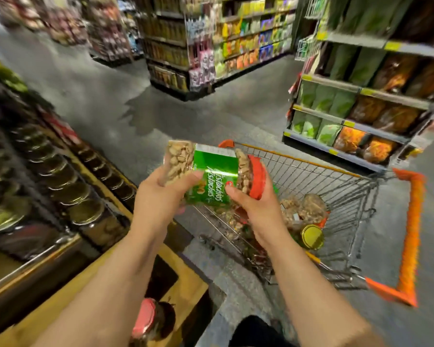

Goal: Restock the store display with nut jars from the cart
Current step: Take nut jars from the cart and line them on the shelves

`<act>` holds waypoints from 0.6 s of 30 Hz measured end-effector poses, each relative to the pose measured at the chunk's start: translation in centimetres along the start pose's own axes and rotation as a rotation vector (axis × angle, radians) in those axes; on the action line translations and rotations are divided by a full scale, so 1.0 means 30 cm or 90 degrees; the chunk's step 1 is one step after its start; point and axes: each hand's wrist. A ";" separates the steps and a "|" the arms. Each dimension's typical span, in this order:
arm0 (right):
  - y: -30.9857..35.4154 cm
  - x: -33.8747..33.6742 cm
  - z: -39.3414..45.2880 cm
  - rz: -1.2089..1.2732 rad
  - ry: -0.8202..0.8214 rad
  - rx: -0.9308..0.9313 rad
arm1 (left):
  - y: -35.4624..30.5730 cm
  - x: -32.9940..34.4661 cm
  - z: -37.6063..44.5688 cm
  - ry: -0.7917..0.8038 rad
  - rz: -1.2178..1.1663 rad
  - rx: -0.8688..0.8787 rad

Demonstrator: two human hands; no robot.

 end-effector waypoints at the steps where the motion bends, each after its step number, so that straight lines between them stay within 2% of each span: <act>1: 0.012 0.010 -0.015 -0.006 0.018 -0.012 | -0.015 -0.021 -0.033 -0.002 0.010 0.006; 4: 0.076 0.054 -0.070 -0.034 0.086 -0.048 | -0.050 -0.090 -0.144 -0.037 -0.017 0.037; 11: 0.206 0.098 -0.226 -0.073 0.223 -0.116 | -0.114 -0.173 -0.429 -0.213 -0.054 0.064; 18: 0.229 0.040 -0.394 -0.112 0.323 -0.132 | -0.020 -0.134 -0.764 -0.311 -0.012 0.041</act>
Point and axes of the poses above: each hand's wrist, its own z-axis towards the middle knuckle, its own x-axis out of the palm, y = z × x, and after that the axes turned 6 degrees about z, right-handed
